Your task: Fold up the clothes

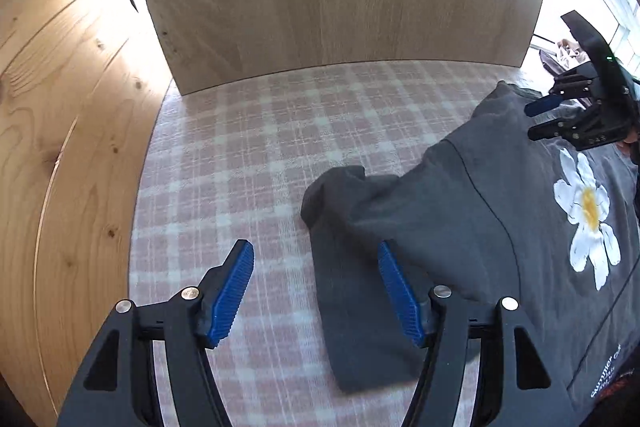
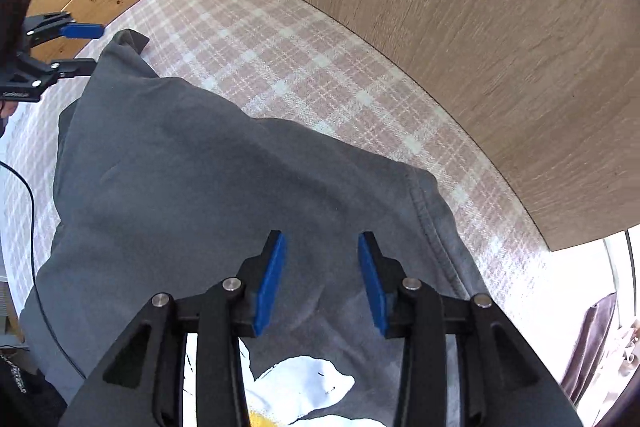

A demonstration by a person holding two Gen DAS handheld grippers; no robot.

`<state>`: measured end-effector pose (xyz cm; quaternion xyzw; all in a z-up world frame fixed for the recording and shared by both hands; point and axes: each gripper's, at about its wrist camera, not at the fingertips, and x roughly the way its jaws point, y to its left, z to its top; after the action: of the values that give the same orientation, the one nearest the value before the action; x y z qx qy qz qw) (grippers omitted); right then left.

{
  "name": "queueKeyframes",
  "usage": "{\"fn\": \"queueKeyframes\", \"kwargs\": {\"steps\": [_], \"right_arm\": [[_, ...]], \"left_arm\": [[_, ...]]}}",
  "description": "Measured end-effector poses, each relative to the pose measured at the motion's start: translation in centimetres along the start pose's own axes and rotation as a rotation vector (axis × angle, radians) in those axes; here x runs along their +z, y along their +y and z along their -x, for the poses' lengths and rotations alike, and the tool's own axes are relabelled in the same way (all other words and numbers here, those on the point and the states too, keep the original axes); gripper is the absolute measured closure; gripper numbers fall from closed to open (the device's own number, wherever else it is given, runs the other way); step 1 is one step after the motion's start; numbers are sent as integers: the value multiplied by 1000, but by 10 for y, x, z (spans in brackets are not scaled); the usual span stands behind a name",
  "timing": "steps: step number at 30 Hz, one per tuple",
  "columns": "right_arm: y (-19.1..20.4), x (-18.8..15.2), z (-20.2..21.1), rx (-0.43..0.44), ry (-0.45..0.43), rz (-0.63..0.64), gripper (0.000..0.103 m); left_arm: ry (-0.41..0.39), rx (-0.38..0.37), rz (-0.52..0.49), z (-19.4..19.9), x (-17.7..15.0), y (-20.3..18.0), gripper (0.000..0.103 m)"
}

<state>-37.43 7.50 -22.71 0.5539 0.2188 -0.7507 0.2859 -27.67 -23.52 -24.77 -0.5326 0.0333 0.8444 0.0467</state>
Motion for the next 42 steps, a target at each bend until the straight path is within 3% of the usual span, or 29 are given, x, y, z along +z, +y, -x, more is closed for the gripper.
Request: {"fn": "queueKeyframes", "kwargs": {"steps": [3,5,6,7,12,15,17,19,20,23,25,32,33,34,39,42], "right_arm": [[-8,-3,5,-11,-17,-16,66],[-17,0,3,-8,-19,-39,66],[-23,2,2,-6,-19,-51,66],[-29,5,-2,-9,-13,-57,66],[-44,8,-21,-23,6,-73,65],[-45,6,-17,-22,-5,-74,64],[-45,6,-14,-25,-10,-71,64],[-45,6,-11,-28,-11,-70,64],[-46,7,-9,-27,-9,-68,64],[-46,8,-6,-27,-3,-68,64],[-46,9,-4,-30,-2,-69,64],[-48,9,5,-34,-11,-76,64],[-48,10,7,-34,-12,-77,64],[-48,10,8,-35,-12,-77,64],[-49,10,12,-37,-17,-74,64],[-50,10,15,-35,-22,-76,64]], "left_arm": [[51,-15,-40,-25,10,-7,43],[52,-58,-86,-29,10,-18,69],[51,-81,-109,-30,9,-24,88],[45,-88,-130,-28,8,-29,94],[5,-60,-127,-5,-3,-39,96],[-61,71,-39,35,-15,-28,96],[-99,184,16,61,-24,-18,81],[-136,297,71,87,-33,-8,57],[-115,318,72,86,-38,-3,55],[-5,199,119,66,-56,14,55],[19,139,144,56,-69,12,55],[89,41,136,28,-95,-24,56],[87,11,136,25,-95,-27,67],[84,-11,131,23,-94,-29,94],[17,-63,101,50,-82,-40,98],[-14,28,46,85,-81,-43,98]]}}
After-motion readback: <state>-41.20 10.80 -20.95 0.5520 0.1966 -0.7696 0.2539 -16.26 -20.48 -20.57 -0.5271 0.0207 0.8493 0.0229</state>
